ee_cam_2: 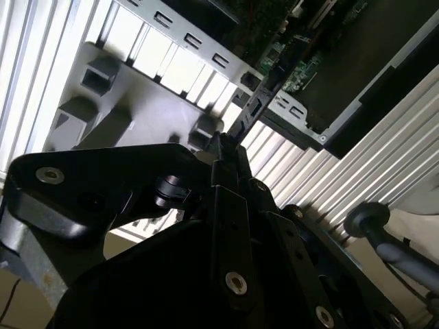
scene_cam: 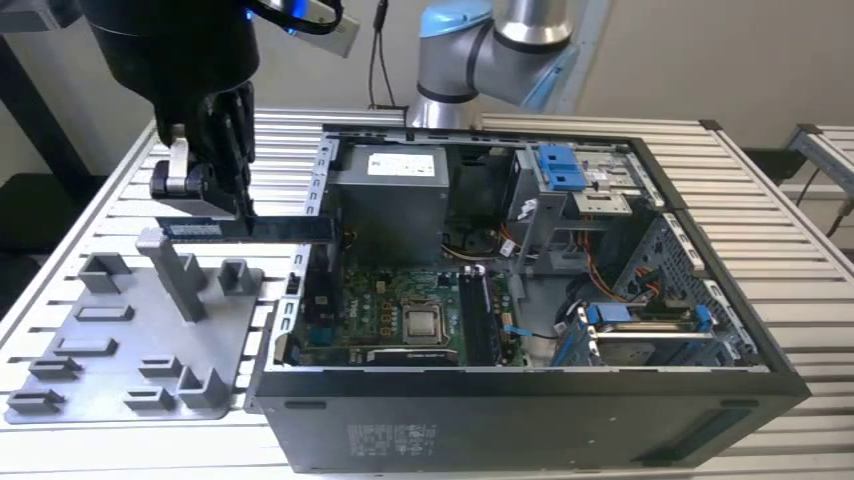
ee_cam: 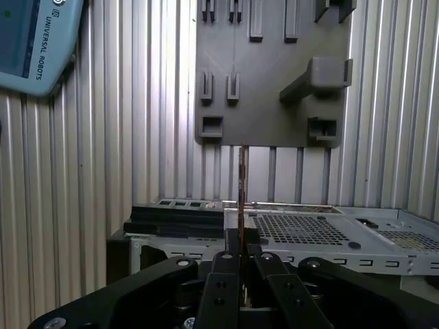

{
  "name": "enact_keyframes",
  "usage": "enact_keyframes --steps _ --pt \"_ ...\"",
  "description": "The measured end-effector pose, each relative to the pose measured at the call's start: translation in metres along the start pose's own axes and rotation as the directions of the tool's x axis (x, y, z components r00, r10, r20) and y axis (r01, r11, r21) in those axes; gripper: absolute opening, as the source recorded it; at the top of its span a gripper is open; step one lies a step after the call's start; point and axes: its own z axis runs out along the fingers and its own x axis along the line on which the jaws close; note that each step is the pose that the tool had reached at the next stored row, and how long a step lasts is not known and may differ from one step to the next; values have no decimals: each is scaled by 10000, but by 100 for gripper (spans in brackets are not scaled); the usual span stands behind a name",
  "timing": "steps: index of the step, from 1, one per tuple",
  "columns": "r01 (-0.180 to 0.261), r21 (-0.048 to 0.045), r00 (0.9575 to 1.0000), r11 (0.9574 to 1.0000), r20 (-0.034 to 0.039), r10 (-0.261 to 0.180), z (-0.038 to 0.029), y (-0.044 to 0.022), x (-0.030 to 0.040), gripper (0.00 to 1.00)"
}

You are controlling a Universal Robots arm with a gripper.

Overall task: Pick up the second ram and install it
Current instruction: 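Pick up the second ram and move it above second insertion slot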

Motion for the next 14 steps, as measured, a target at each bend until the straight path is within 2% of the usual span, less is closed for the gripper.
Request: enact_keyframes --steps 6,14 --pt "1 -8 10000 10000 0 -1 -4 -184 2 14" --pt "1 -10 10000 10000 0 -1 -7 -381 4 14"
